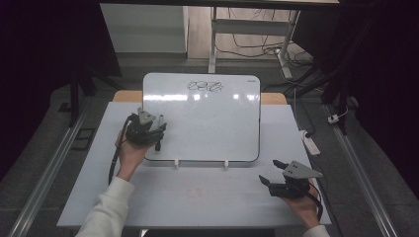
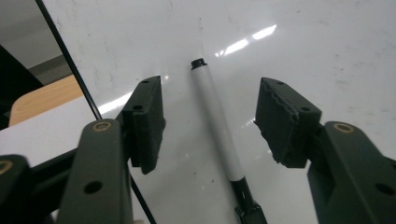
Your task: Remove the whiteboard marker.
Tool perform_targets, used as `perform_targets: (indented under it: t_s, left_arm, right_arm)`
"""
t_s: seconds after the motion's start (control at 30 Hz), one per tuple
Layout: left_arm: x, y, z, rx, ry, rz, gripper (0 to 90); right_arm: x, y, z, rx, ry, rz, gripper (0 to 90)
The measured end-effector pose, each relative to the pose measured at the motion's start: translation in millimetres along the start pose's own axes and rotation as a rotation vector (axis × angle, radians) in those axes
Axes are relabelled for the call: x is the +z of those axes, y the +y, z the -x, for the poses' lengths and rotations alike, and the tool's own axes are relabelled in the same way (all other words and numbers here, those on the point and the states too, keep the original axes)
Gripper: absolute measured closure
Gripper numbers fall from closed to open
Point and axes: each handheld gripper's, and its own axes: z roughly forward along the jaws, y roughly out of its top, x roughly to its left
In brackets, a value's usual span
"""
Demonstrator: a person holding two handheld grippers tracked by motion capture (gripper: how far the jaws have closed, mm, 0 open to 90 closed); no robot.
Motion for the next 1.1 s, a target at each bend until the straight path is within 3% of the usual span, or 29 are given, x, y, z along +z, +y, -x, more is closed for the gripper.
perform_targets:
  t_s: [0.4,0.6,0.77,1.1]
  left_arm:
    - [15.0,1.0,9.9,0.027,0.044,-0.027,61.2]
    - [16.7,3.7,14.3,0.038,0.067,-0.022,74.5]
    - [19.0,5.3,21.3,0.014,0.026,-0.014,81.2]
    - [8.2,6.6,19.8,-0.003,-0.029,0.007,81.7]
  right_arm:
    - [1.3,-0.4,-1.0,-0.009,-0.007,-0.009,24.5]
    - [1.1,-0.5,-0.8,-0.015,-0.017,-0.014,24.5]
    - [0.5,-0.5,-0.1,-0.013,-0.024,-0.013,24.5]
    - [0.2,-0.7,0.2,-0.016,-0.030,-0.014,24.7]
